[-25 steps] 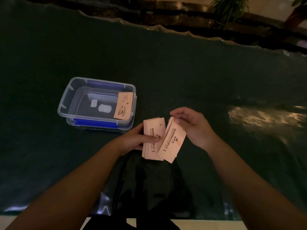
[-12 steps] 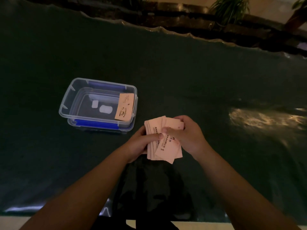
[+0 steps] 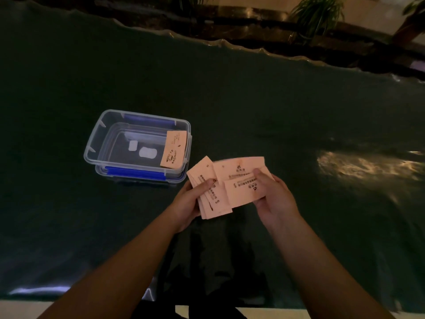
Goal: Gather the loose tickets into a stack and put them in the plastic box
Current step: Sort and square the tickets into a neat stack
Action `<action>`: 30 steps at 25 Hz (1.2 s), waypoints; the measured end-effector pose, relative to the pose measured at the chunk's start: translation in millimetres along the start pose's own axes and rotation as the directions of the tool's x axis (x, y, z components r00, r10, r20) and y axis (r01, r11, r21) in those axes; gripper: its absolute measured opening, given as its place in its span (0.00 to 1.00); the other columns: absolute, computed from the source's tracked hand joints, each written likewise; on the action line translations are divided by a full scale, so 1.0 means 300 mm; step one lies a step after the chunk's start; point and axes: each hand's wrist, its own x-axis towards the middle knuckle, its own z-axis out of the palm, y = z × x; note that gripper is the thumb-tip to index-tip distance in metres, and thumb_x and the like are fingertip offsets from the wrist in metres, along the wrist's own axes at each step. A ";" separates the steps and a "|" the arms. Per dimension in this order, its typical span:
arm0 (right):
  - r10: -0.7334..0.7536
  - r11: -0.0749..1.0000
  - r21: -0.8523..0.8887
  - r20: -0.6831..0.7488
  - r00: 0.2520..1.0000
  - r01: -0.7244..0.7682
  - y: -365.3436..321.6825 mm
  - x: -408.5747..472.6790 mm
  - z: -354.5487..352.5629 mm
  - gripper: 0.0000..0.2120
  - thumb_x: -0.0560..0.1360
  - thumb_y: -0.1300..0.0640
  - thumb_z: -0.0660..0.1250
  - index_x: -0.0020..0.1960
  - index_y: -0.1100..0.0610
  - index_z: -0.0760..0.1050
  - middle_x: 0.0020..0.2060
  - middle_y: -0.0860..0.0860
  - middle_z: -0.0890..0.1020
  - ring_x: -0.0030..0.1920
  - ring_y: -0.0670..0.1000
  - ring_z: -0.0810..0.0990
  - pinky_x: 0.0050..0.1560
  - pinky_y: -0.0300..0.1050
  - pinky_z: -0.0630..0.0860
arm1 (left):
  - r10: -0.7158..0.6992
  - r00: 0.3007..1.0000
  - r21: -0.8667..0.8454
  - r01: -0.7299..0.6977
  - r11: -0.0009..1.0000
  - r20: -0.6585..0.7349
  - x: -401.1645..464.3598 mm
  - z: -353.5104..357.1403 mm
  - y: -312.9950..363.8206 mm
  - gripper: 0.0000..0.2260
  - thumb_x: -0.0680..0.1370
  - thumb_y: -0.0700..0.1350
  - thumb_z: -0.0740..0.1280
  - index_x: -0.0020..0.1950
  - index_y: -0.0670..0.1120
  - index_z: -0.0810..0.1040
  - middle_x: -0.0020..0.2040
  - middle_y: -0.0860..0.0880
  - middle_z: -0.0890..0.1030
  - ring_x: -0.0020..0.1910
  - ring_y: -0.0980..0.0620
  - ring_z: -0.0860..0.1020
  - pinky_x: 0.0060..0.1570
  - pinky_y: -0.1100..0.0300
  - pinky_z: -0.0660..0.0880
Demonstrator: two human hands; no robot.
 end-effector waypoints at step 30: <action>-0.164 0.656 -0.642 0.392 0.905 0.397 0.113 0.060 -0.018 0.09 0.81 0.51 0.71 0.60 0.51 0.78 0.52 0.51 0.88 0.51 0.53 0.89 0.54 0.59 0.86 | 0.029 0.999 0.513 -0.004 0.858 -0.040 0.011 0.050 0.097 0.24 0.73 0.49 0.78 0.63 0.61 0.71 0.60 0.52 0.84 0.59 0.49 0.83 0.61 0.43 0.79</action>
